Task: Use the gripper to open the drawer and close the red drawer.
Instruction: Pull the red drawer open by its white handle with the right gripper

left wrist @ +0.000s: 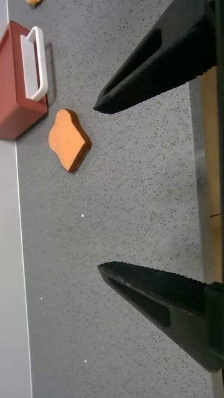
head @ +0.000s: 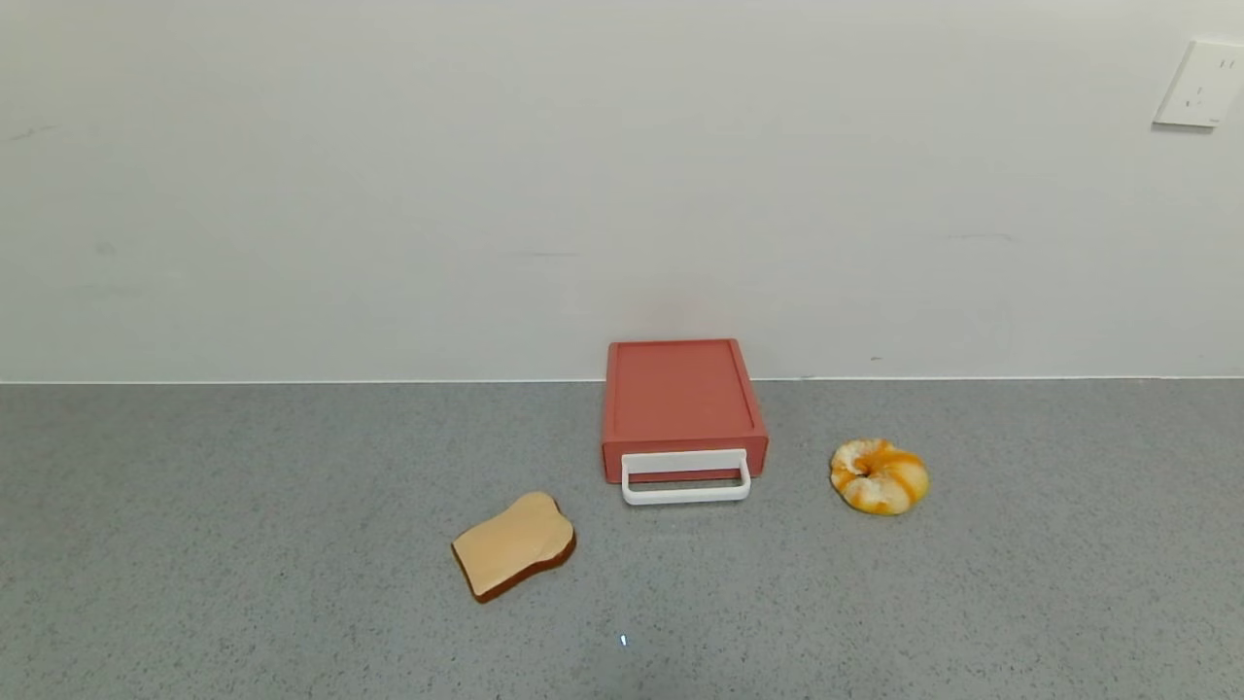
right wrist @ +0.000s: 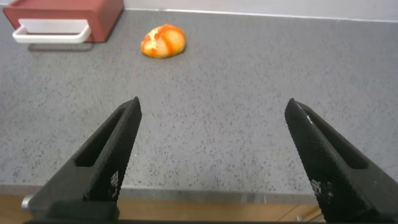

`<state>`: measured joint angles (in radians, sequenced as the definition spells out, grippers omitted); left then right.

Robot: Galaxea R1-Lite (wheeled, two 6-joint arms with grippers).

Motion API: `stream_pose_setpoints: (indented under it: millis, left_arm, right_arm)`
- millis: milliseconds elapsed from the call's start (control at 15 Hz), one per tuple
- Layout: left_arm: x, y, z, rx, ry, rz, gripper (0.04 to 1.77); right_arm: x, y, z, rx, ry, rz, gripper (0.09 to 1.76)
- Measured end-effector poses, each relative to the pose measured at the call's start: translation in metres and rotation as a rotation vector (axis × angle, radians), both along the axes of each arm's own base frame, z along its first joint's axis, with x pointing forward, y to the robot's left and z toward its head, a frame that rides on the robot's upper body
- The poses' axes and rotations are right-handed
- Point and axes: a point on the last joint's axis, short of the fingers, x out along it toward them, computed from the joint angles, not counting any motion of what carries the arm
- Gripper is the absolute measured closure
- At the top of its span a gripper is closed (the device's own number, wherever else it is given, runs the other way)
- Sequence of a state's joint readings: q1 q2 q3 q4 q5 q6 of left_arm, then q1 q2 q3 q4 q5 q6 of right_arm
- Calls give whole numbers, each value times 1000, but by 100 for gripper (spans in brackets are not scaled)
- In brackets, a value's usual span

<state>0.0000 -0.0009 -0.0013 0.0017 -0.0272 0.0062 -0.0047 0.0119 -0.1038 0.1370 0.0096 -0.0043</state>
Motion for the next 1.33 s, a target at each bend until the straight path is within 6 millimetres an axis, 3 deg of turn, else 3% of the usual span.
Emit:
stream_pose_setpoints:
  millis: [333, 667, 1000, 1333]
  left_arm:
    - [0, 0, 0, 0, 2, 0, 9]
    - [0, 0, 0, 0, 2, 0, 9]
    - [0, 0, 0, 0, 3, -1, 9]
    - [0, 0, 0, 5, 8, -2, 9]
  right_arm:
    - [-1, 1, 42, -28, 23, 30, 15]
    - [27, 0, 108, -30, 69, 38, 15]
    - [97, 8, 170, -36, 174, 156, 15]
    - [198, 52, 194, 0, 337, 318, 15]
